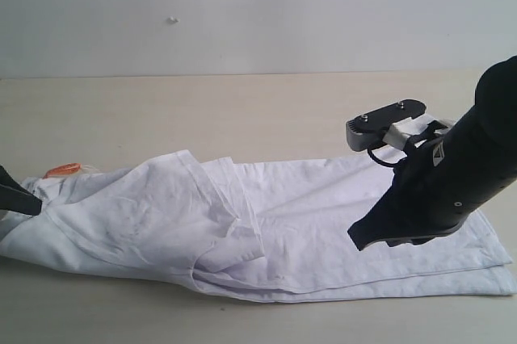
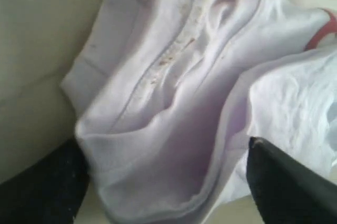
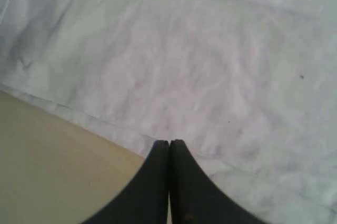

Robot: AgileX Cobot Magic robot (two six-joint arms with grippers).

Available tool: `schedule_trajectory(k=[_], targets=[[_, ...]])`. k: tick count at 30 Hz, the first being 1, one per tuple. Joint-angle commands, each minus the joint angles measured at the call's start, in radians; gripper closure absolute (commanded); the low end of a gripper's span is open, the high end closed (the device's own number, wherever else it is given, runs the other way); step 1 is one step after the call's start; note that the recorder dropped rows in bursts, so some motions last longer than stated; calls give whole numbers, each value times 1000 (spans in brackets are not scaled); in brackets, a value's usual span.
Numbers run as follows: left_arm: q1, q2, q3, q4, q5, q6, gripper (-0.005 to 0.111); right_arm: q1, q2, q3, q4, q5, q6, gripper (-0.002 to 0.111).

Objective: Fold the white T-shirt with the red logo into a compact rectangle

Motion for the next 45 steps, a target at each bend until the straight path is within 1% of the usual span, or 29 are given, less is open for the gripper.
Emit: schedule_trajectory(k=[1, 2, 5, 6, 7, 9, 10, 11, 13, 14, 15, 19, 22, 26, 28, 31, 39, 41, 45], targets=[[-64, 4, 1, -7, 24, 51, 29, 1, -2, 4, 0, -6, -10, 108], [-89, 4, 1, -7, 24, 60, 29, 1, -2, 4, 0, -6, -10, 108], [-131, 4, 1, -5, 7, 62, 29, 1, -2, 4, 0, -6, -10, 108], [-143, 4, 1, -5, -2, 62, 32, 1, -2, 4, 0, -6, -10, 108], [-150, 4, 1, -5, -4, 60, 41, 1, -2, 4, 0, -6, -10, 108], [-150, 4, 1, -7, -8, 60, 56, 1, -2, 4, 0, -6, -10, 108], [-150, 4, 1, -7, -10, 60, 67, 1, -2, 4, 0, -6, -10, 108], [-150, 4, 1, -7, -10, 60, 75, 1, -2, 4, 0, -6, -10, 108], [-150, 4, 1, -6, -10, 62, 96, 1, -2, 4, 2, -6, -10, 108], [-150, 4, 1, -6, -10, 62, 104, 1, -2, 4, 2, -6, -10, 108], [-150, 4, 1, -6, -10, 67, 106, 1, -2, 4, 2, -6, -10, 108], [-150, 4, 1, -1, -13, 73, 107, 1, -2, 4, 2, -6, -10, 108], [-146, 4, -1, 39, -23, 55, 107, 1, -2, 4, 2, -6, -10, 108], [-110, -5, -1, 50, -42, 29, 107, 1, -2, 4, 2, -4, -10, 108], [-81, -11, -1, 50, -42, 24, 107, 1, -2, 4, 2, -2, -10, 108], [-19, -26, -1, 50, -42, 16, 107, 1, -2, 4, 2, 2, -10, 108], [163, -77, -1, 10, -42, 16, 107, 1, -2, 4, 2, 4, -10, 108], [207, -91, -1, -21, -40, 16, 107, 1, -2, 4, 2, 4, -10, 108], [260, -118, -1, -139, -9, 16, 107, 1, -2, 4, 7, 4, -10, 108]])
